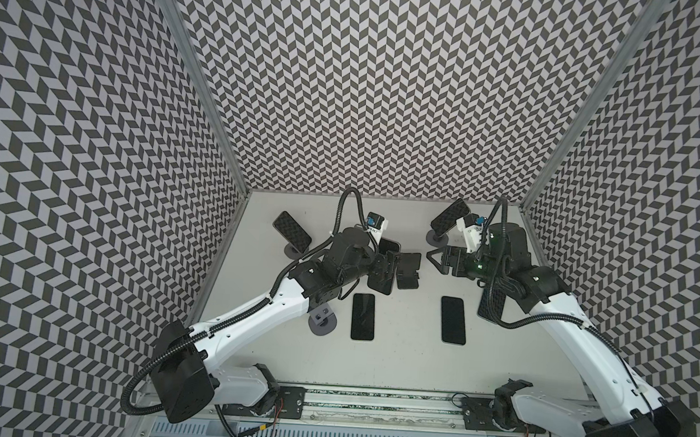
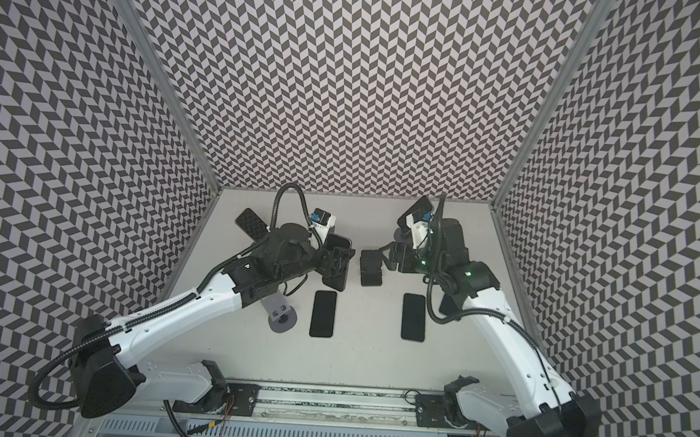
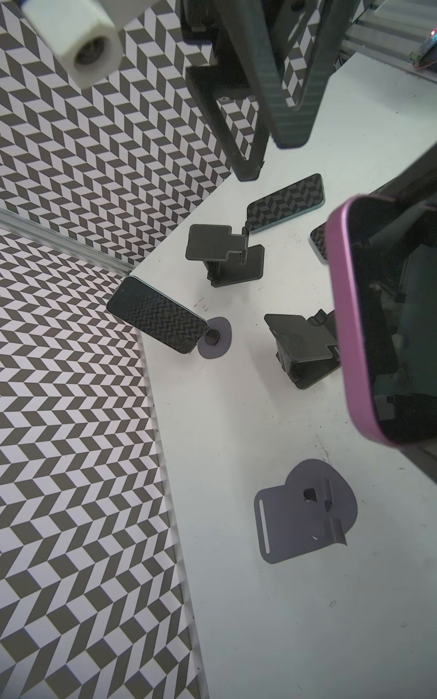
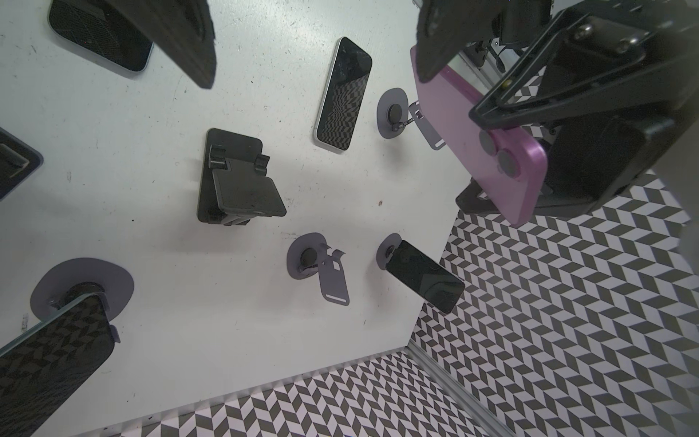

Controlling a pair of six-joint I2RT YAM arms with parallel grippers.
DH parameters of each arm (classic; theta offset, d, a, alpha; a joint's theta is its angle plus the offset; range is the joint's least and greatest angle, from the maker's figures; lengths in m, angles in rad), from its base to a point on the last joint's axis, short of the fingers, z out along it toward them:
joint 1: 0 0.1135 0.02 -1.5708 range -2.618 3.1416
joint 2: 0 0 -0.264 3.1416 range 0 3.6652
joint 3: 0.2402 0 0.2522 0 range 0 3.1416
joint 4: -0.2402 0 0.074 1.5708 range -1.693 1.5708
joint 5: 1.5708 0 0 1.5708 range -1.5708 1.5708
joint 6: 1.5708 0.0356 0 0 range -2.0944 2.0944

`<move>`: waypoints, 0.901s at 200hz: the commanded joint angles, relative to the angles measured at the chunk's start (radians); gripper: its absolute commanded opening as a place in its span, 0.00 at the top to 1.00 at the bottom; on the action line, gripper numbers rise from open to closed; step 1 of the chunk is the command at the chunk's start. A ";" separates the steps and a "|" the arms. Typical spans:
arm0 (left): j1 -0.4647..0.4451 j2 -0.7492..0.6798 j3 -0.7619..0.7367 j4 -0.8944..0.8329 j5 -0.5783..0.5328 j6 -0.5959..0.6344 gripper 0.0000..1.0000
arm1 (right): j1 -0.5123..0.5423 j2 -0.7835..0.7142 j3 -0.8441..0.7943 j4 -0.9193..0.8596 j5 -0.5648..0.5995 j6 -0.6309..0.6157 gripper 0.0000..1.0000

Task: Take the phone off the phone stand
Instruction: 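Carry the held purple-edged phone toward the robot with the left gripper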

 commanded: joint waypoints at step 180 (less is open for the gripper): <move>-0.131 -0.063 -0.030 -0.021 -0.030 -0.136 0.41 | 0.005 -0.108 -0.037 0.005 0.054 0.026 0.20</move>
